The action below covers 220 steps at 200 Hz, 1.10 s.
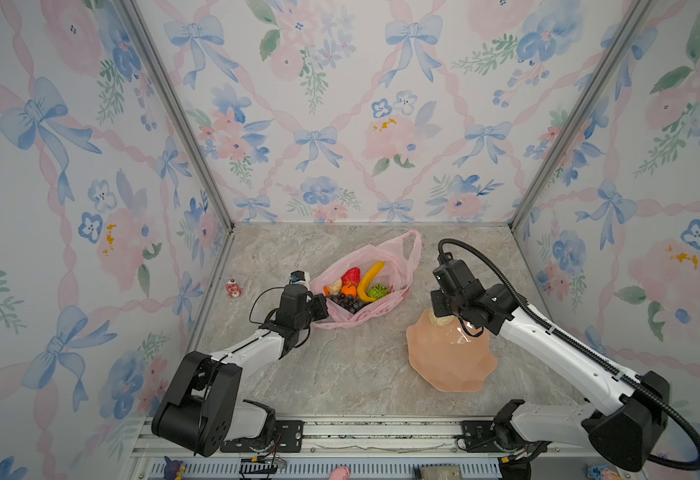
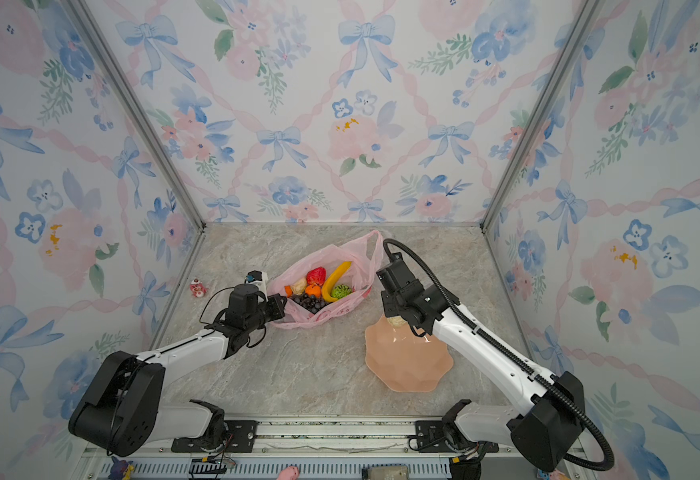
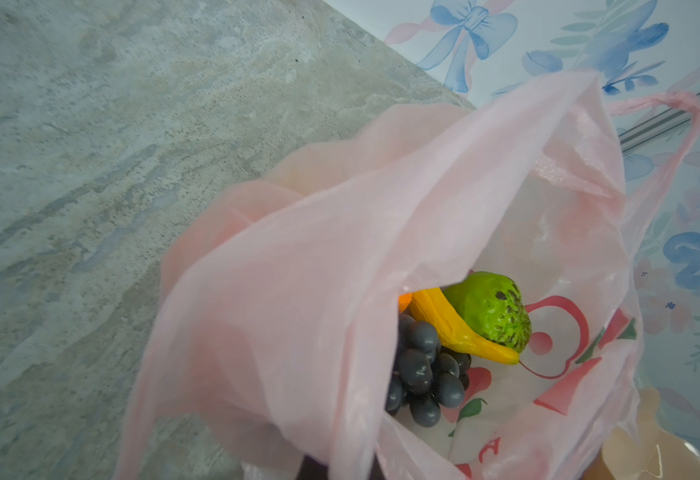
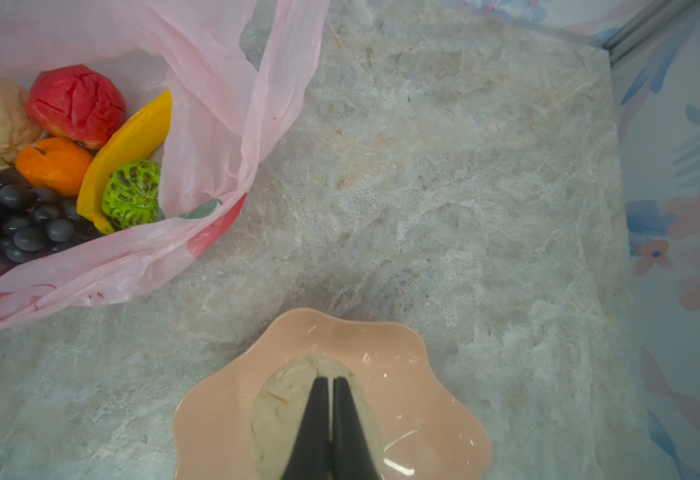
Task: Take the fake fruits out of the plastic bag
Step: 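Carry the pale pear to the peach bowl and open the right gripper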
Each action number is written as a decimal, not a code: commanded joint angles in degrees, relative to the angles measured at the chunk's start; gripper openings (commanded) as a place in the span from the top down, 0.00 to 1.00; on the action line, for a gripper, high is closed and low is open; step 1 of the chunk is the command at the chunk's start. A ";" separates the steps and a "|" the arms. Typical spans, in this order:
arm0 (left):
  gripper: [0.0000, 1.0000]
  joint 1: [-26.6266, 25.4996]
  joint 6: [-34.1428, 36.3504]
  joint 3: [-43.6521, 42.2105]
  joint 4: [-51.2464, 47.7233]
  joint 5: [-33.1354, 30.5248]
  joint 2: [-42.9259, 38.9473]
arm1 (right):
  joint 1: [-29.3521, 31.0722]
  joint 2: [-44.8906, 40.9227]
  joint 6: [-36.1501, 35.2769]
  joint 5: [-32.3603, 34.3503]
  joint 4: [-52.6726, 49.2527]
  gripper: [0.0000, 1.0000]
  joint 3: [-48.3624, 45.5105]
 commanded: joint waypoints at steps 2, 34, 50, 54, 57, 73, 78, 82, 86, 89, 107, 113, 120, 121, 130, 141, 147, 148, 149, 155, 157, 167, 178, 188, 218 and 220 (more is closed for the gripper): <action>1.00 0.53 -1.15 1.44 0.78 1.02 1.02 | -0.57 -1.02 6.66 2.33 1.09 1.00 -5.10; 1.00 0.55 -1.08 1.42 0.71 0.94 1.11 | -0.56 -1.02 10.18 2.63 5.50 1.00 -10.65; 1.00 0.55 -1.06 1.19 0.73 0.83 1.00 | -0.47 -1.37 11.75 3.47 7.01 1.00 -12.69; 1.00 0.59 -1.06 1.11 0.73 0.82 1.02 | -0.41 -1.44 12.08 3.73 7.14 1.00 -13.10; 1.00 0.61 -1.06 1.09 0.76 0.80 1.05 | -0.39 -1.54 12.33 3.95 7.25 1.00 -13.41; 1.00 0.71 -1.13 0.96 0.76 0.80 1.05 | -0.13 -2.13 13.48 5.28 7.80 1.00 -15.14; 1.00 0.68 -1.14 0.85 0.79 0.77 0.97 | -0.08 -2.37 13.91 5.73 7.77 1.00 -15.65; 1.00 0.68 -1.11 0.84 0.79 0.77 0.97 | 0.11 -2.43 14.18 6.13 7.71 1.00 -16.04; 1.00 0.64 -1.15 0.77 0.72 0.75 1.01 | 0.25 -2.60 14.53 6.54 7.71 0.99 -16.50; 1.00 0.66 -1.12 0.74 0.82 0.81 1.03 | 0.30 -2.75 14.65 6.63 7.71 0.99 -16.64; 1.00 0.74 -1.28 0.56 1.16 0.77 1.04 | 0.84 -3.22 14.95 7.30 7.87 0.99 -17.93; 1.00 0.76 -1.29 0.57 1.15 0.77 1.06 | 1.01 -3.19 14.95 7.64 7.89 0.99 -18.20; 1.00 0.78 -1.24 0.56 1.18 0.86 1.15 | 1.34 -3.22 16.69 8.11 7.74 0.98 -18.43; 1.00 0.80 -1.24 0.61 1.21 0.90 1.19 | 1.40 -3.23 16.70 8.18 7.77 0.98 -18.51; 1.00 0.76 -1.33 0.56 1.25 0.98 1.21 | 1.59 -3.12 17.03 8.48 7.76 0.97 -18.67; 1.00 0.76 -1.37 0.56 1.40 0.94 1.16 | 1.80 -2.90 17.46 8.68 7.81 0.97 -18.90; 1.00 0.80 -1.35 0.56 1.39 0.97 1.21 | 1.90 -2.72 17.65 8.69 7.84 0.96 -18.95; 1.00 0.81 -1.34 0.56 1.40 0.96 1.22 | 1.94 -2.76 17.71 8.69 7.82 0.96 -18.95; 1.00 0.81 -1.33 0.56 1.40 0.95 1.23 | 1.98 -2.65 17.79 8.73 7.87 0.96 -18.94; 1.00 0.81 -1.33 0.55 1.37 0.94 1.19 | 2.18 -2.60 17.94 8.87 7.93 0.95 -19.03; 1.00 0.81 -1.33 0.52 1.36 0.97 1.20 | 2.22 -2.56 17.98 8.87 7.96 0.94 -19.08; 1.00 0.86 -1.32 0.39 1.39 0.94 1.14 | 2.48 -2.29 18.03 8.94 8.05 0.91 -19.06; 1.00 0.86 -1.26 0.36 1.33 0.97 1.09 | 2.69 -1.82 18.04 8.96 8.07 0.86 -18.80; 1.00 0.86 -1.32 0.32 1.39 0.97 1.11 | 2.73 -1.44 18.03 9.06 7.98 0.83 -18.48; 1.00 0.94 -1.26 0.16 1.37 0.96 0.93 | 2.87 -1.18 17.53 9.38 7.98 0.74 -17.68; 1.00 0.98 -1.29 0.09 1.40 0.95 0.87 | 2.87 -1.15 17.56 9.38 7.98 0.74 -17.65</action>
